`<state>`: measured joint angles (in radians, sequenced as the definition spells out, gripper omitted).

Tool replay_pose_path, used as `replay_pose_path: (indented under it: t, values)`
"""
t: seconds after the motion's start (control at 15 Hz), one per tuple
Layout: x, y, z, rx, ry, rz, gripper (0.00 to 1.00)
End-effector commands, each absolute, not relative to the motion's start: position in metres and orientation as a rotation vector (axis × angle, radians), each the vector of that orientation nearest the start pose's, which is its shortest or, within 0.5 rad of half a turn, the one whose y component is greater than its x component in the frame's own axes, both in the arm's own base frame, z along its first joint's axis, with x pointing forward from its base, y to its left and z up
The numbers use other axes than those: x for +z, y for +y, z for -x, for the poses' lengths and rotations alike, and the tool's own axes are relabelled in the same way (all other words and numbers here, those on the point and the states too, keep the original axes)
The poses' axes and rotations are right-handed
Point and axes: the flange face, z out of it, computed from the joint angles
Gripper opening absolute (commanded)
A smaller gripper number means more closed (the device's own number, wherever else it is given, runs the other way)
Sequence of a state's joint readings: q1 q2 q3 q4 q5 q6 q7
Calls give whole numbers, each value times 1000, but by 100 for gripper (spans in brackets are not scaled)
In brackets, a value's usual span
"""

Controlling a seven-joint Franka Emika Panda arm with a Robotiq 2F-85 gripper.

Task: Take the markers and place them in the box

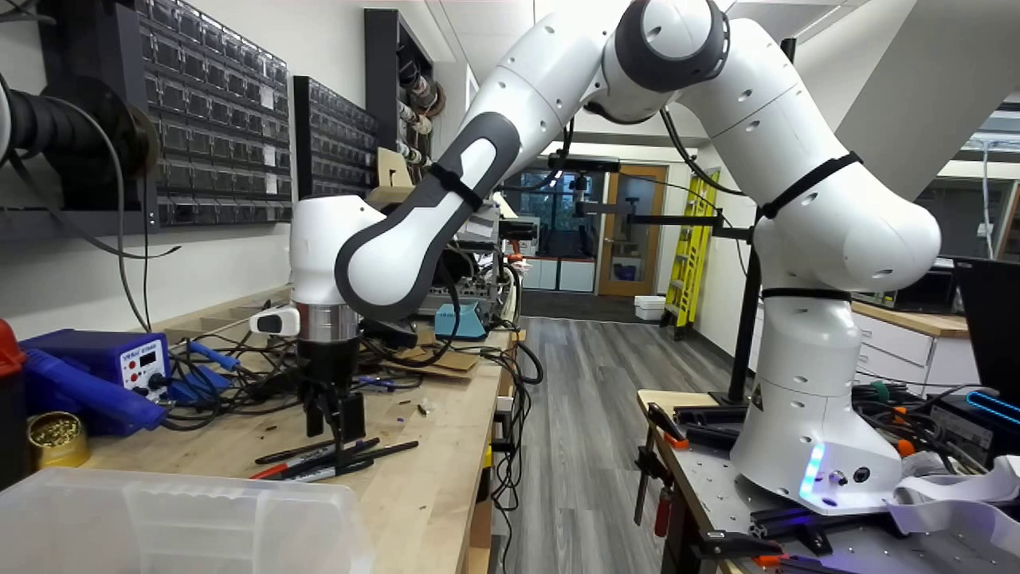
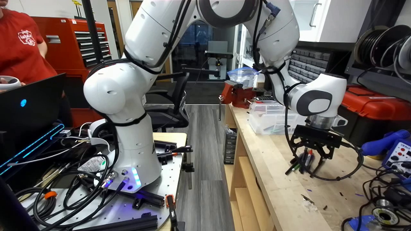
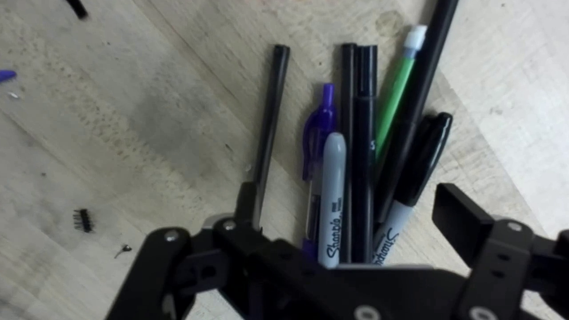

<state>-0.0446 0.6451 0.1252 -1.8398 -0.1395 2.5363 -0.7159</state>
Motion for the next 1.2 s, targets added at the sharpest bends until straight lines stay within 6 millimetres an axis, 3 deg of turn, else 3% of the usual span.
replay_pose_path:
  t: [0.0, 0.2, 0.73, 0.93, 1.13]
  values:
    - [178, 48, -647, -128, -1375, 2818, 74]
    - [178, 50, -645, -143, -1361, 2818, 64]
    - [183, 53, -645, -171, -1334, 2828, 10]
    - [187, 58, -642, -170, -1325, 2834, 4]
    - [195, 66, -639, -159, -1299, 2847, 6]
